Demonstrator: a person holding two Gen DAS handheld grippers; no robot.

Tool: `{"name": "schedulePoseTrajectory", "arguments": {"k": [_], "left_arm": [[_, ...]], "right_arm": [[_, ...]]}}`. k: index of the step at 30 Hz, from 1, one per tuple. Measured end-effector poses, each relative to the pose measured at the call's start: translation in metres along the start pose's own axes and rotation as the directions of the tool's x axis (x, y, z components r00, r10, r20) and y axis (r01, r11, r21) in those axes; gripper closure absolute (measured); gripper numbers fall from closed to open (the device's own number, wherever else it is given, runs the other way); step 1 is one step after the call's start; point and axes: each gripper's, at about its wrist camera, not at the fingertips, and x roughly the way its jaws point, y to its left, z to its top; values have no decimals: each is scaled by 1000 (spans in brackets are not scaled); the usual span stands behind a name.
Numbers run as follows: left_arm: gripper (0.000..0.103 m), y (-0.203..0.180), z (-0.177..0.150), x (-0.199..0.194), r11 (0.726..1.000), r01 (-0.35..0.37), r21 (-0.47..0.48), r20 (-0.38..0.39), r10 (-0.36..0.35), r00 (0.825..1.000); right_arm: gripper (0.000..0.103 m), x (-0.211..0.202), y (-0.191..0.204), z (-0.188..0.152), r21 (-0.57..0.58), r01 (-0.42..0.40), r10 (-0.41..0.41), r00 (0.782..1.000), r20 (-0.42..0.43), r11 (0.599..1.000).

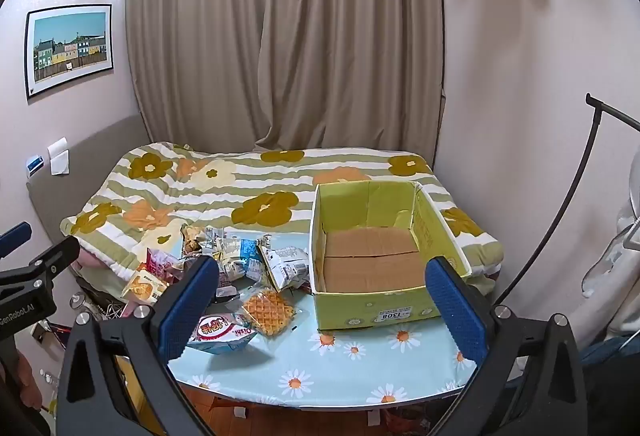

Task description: Organize snacks

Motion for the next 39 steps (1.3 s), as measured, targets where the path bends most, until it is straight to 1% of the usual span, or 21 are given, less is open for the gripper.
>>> {"name": "schedulePoseTrajectory", "arguments": {"k": [1,5,9,12,33,39], "left_arm": [[0,-2,0,0,1000,-21,13,9,21,1000],[0,-8,4,1,999,-32,11,-3,32,999],[0,-4,3,1,1000,-16,-1,5,16,1000],[0,2,-6,4,1000,-11,-5,19,11,1000],[0,2,-3,7,1000,-8,-6,21,8,1000],[0,11,-2,13,1000,-6,-15,11,6,1000]], "right_arm": [[0,0,0,0,0,1,-1,1000,-3,1000],[0,0,1,0,0,2,-2,1000,-4,1000],[0,1,2,0,4,-2,2,1000,0,1000],[0,2,1,2,3,1,-1,1000,-4,1000],[0,6,4,2,5,-1,1,1000,-4,1000],[0,6,5,2,4,1,-1,1000,-4,1000]]}}
